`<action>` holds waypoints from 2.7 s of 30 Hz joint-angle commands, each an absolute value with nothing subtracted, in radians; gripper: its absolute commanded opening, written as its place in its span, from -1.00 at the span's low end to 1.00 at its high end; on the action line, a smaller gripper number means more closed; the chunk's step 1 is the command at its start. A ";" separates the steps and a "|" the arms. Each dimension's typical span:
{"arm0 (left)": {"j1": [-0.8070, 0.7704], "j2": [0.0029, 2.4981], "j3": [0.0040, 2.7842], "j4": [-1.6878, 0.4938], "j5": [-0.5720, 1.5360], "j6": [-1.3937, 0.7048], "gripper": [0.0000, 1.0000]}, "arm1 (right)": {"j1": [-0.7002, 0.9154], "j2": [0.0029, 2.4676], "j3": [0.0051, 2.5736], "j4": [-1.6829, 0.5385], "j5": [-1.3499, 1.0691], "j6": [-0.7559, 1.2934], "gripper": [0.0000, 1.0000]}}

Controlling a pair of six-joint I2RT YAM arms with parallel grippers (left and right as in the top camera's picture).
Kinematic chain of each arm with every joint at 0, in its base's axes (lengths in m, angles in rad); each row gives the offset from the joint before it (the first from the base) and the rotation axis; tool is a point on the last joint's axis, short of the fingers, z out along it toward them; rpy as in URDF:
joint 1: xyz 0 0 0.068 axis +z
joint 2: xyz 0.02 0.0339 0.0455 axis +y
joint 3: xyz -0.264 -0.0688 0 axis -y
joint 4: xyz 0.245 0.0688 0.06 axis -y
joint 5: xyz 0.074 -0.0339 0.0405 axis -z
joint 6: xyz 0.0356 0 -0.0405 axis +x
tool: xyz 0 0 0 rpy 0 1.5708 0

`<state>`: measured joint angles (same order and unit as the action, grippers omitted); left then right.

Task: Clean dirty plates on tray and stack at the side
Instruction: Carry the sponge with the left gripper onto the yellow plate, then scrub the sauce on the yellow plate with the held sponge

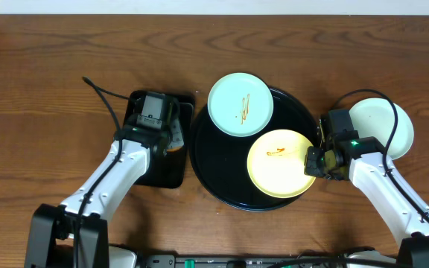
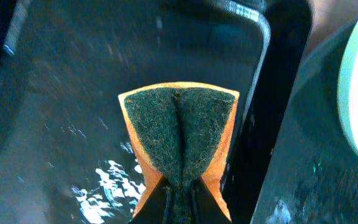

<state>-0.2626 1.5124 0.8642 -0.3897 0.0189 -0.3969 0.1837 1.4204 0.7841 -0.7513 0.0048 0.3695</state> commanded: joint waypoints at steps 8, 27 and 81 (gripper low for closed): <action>-0.258 1.504 0.943 -0.474 0.108 -0.386 -0.86 | 0.174 1.414 0.783 -0.753 0.025 0.350 -0.98; -0.599 1.580 1.007 -0.184 0.400 -0.324 -0.85 | 0.200 1.414 0.783 -0.755 -0.059 0.351 -0.97; -0.863 1.890 1.005 0.169 0.388 -0.783 -0.85 | 0.204 1.414 0.783 -0.788 -0.061 0.351 -0.98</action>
